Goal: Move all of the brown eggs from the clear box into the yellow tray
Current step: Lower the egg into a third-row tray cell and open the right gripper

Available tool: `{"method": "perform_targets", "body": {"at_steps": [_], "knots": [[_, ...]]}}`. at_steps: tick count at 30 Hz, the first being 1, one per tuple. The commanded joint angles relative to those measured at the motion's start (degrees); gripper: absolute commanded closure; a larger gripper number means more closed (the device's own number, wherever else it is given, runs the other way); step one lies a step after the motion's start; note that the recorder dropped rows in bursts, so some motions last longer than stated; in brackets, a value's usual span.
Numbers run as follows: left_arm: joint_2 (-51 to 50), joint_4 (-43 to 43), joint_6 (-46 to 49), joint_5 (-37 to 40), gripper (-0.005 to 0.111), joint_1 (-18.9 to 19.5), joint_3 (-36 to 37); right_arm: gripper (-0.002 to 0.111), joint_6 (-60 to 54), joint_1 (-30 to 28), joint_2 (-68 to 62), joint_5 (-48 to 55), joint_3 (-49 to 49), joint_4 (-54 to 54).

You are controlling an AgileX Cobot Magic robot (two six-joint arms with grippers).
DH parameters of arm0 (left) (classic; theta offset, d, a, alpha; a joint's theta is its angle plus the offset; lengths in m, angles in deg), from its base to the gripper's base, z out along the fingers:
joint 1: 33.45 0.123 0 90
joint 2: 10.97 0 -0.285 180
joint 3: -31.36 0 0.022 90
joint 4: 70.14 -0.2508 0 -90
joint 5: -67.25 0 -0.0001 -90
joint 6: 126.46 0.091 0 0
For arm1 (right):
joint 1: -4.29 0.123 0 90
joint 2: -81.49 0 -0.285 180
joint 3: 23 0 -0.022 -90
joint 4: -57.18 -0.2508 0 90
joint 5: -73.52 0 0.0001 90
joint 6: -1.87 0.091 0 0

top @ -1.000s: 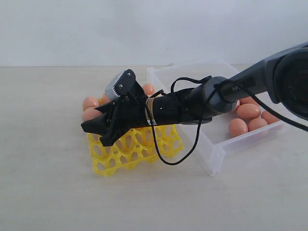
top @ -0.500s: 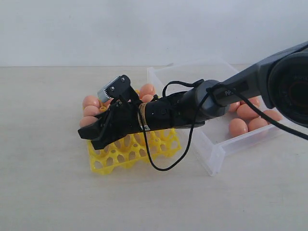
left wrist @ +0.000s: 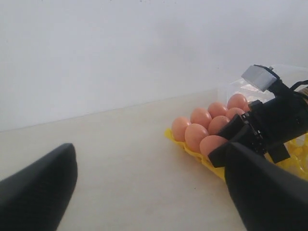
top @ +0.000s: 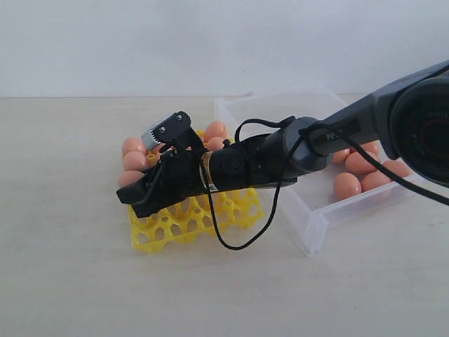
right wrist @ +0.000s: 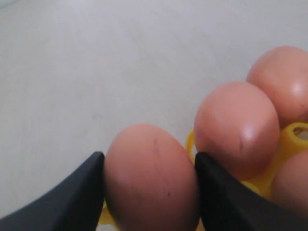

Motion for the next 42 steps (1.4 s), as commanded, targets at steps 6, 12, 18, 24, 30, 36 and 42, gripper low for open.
{"method": "perform_targets", "body": {"at_steps": [6, 12, 18, 24, 30, 36, 42], "knots": [[0.22, 0.38, -0.45, -0.03, 0.029, -0.37, 0.23, 0.054, -3.48, -0.08, 0.97, 1.97, -0.26, -0.87], [0.22, 0.38, -0.45, -0.03, 0.029, -0.37, 0.23, 0.054, -2.81, -0.08, 3.12, 10.94, -0.26, -2.92], [0.22, 0.38, -0.45, -0.03, 0.029, -0.37, 0.23, 0.054, -1.99, -0.08, 3.37, 13.18, -0.15, -2.89], [0.22, 0.38, -0.45, -0.03, 0.029, -0.37, 0.23, 0.054, -4.15, -0.08, 6.63, 7.63, -0.15, -2.5], [0.22, 0.38, -0.45, -0.03, 0.029, -0.37, 0.23, 0.084, -0.1, -0.08, 9.61, 18.91, -0.15, -1.33], [0.22, 0.38, -0.45, -0.03, 0.029, -0.37, 0.23, 0.109, 0.94, 1.75, 7.14, 18.68, -0.27, -0.53], [0.22, 0.38, -0.45, -0.03, 0.029, -0.37, 0.23, 0.109, 1.64, 3.53, 4.29, 28.18, -0.4, -0.53]]}}
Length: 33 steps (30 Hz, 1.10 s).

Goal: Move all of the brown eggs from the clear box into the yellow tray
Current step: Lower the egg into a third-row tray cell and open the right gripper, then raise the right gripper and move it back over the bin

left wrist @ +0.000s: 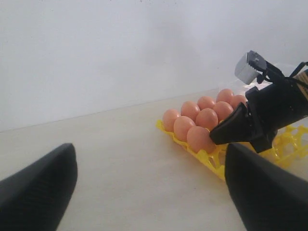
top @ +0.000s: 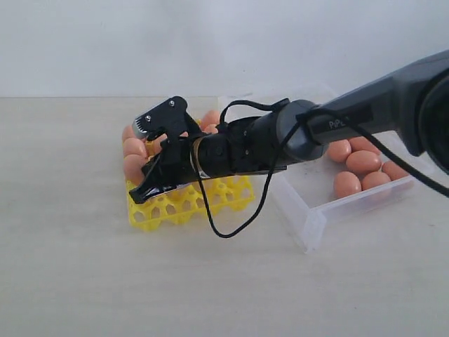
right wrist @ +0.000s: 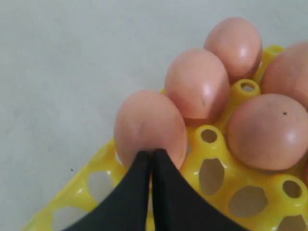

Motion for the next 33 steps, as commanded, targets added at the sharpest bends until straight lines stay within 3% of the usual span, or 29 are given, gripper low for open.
{"method": "perform_targets", "body": {"at_steps": [1, 6, 12, 20, 22, 25, 29, 31, 33], "knots": [[0.22, 0.38, -0.45, -0.03, 0.029, -0.37, 0.23, 0.109, 1.3, 0.19, -0.88, 7.01, 0.08, 0.29], [0.22, 0.38, -0.45, -0.03, 0.029, -0.37, 0.23, 0.109, 0.28, 0.19, 1.84, 7.27, 0.08, 0.29], [0.22, 0.38, -0.45, -0.03, 0.029, -0.37, 0.23, 0.109, -0.15, 0.05, 14.03, 17.68, 1.04, 0.32], [0.22, 0.38, -0.45, -0.03, 0.029, -0.37, 0.23, 0.109, -7.61, -1.57, 34.07, 5.62, 15.76, -1.68], [0.22, 0.38, -0.45, -0.03, 0.029, -0.37, 0.23, 0.109, -11.62, -3.38, 38.5, 0.45, 20.93, -8.46], [0.22, 0.38, -0.45, -0.03, 0.029, -0.37, 0.23, 0.109, -30.52, -7.03, 43.74, -12.72, 31.1, -26.05], [0.22, 0.38, -0.45, -0.03, 0.029, -0.37, 0.23, 0.109, -61.99, -8.61, 48.75, -39.42, 48.19, -54.15], [0.22, 0.38, -0.45, -0.03, 0.029, -0.37, 0.23, 0.109, -69.98, -8.61, 49.77, -52.28, 53.69, -66.46], [0.22, 0.38, -0.45, -0.03, 0.029, -0.37, 0.23, 0.109, -78.14, -8.61, 50.53, -52.28, 56.02, -75.77]]}}
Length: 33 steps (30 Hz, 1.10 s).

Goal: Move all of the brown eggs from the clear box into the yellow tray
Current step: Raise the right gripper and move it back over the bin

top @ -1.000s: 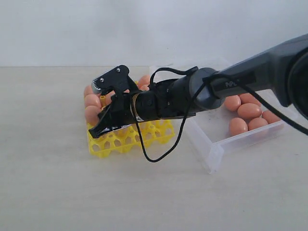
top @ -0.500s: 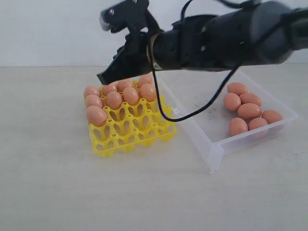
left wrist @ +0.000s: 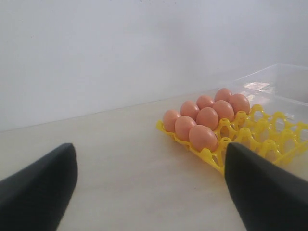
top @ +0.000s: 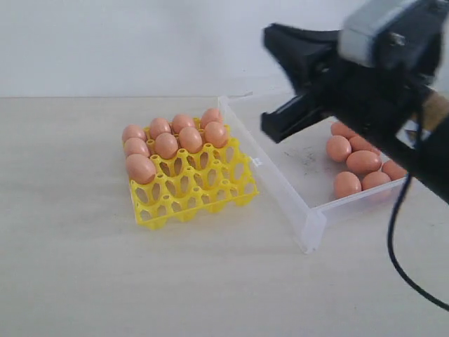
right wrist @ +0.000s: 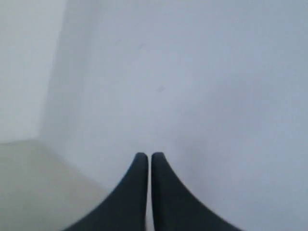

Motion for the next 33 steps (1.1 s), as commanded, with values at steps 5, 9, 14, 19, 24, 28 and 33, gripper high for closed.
{"method": "perform_targets", "body": {"at_steps": [5, 9, 14, 19, 24, 28, 33], "knots": [[0.22, 0.38, -0.45, -0.03, 0.029, -0.37, 0.23, 0.109, -43.56, -0.65, 1.95, -4.22, 2.83, -35.35], [0.22, 0.38, -0.45, -0.03, 0.029, -0.37, 0.23, 0.109, -37.69, 1.44, 3.63, -5.25, 2.95, -35.54], [0.22, 0.38, -0.45, -0.03, 0.029, -0.37, 0.23, 0.108, -44.25, -5.77, 3.7, 46.29, -13.23, -56.0], [0.22, 0.38, -0.45, -0.03, 0.029, -0.37, 0.23, 0.086, -47.43, -17.53, -5.1, 75.79, -29.75, -61.07], [0.22, 0.38, -0.45, -0.03, 0.029, -0.37, 0.23, 0.061, -18.29, -22.29, -14.22, 82.63, -39.65, -33.34], [0.22, 0.38, -0.45, -0.03, 0.029, -0.37, 0.23, 0.062, 3.84, -22.28, -21.85, 96.48, -48.67, -6.26], [0.22, 0.38, -0.45, -0.03, 0.029, -0.37, 0.23, 0.062, 3.61, -22.28, -31.33, 110.21, -60.62, -5.89]]}}
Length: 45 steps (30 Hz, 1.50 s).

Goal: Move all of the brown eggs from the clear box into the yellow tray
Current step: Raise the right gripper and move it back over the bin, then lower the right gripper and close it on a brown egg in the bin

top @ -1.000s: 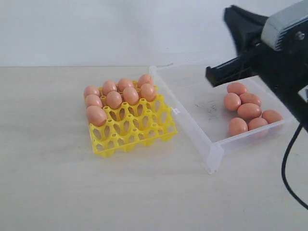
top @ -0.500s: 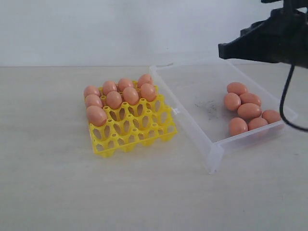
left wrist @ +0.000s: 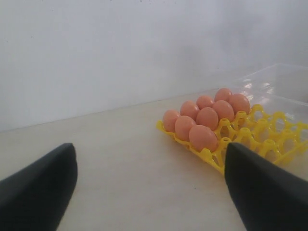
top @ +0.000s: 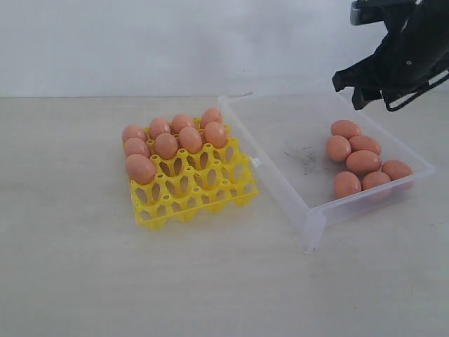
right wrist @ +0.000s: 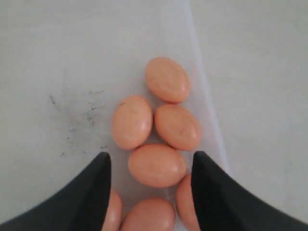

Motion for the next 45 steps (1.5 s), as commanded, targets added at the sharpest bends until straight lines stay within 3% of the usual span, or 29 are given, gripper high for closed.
{"method": "perform_targets", "body": {"at_steps": [1, 6, 12, 17, 28, 30, 31, 32, 36, 39, 40, 45], "knots": [[0.22, 0.38, -0.45, -0.03, 0.029, -0.37, 0.23, 0.062, 1.42, -0.31, -7.26, 11.91, -9.63, 1.96], [0.22, 0.38, -0.45, -0.03, 0.029, -0.37, 0.23, 0.062, 1.43, -0.31, -16.23, 20.71, -22.09, 0.06], [0.22, 0.38, -0.45, -0.03, 0.029, -0.37, 0.23, 0.062, 1.54, -0.31, -24.4, 24.52, -30.18, -4.01], [0.22, 0.38, -0.45, -0.03, 0.029, -0.37, 0.23, 0.062, 1.69, -0.31, -28.74, 26.3, -32.66, -3.83], [0.22, 0.38, -0.45, -0.03, 0.029, -0.37, 0.23, 0.063, 3.82, -0.31, -33.25, 19.44, -32.8, -3.87], [0.22, 0.38, -0.45, -0.03, 0.029, -0.37, 0.23, 0.079, 3.55, -0.31, -33.25, 18.92, -33.25, -3.87], [0.22, 0.38, -0.45, -0.03, 0.029, -0.37, 0.23, 0.097, 1.22, -0.31, -33.25, 18.28, -33.25, -4.02], [0.22, 0.38, -0.45, -0.03, 0.029, -0.37, 0.23, 0.108, -0.57, -0.31, -33.25, 17.43, -33.25, -4.46], [0.22, 0.38, -0.45, -0.03, 0.029, -0.37, 0.23, 0.109, -5.82, -0.31, -32.92, 9.64, -33.12, -8.34], [0.22, 0.38, -0.45, -0.03, 0.029, -0.37, 0.23, 0.109, -16.58, -0.31, -32.31, 5.05, -32.6, -19.83], [0.22, 0.38, -0.45, -0.03, 0.029, -0.37, 0.23, 0.109, -23.86, -0.31, -31.27, 0.72, -30.47, -27.54], [0.22, 0.38, -0.45, -0.03, 0.029, -0.37, 0.23, 0.109, -41.43, -0.31, -26.04, -22.22, -15.85, -38.48]]}}
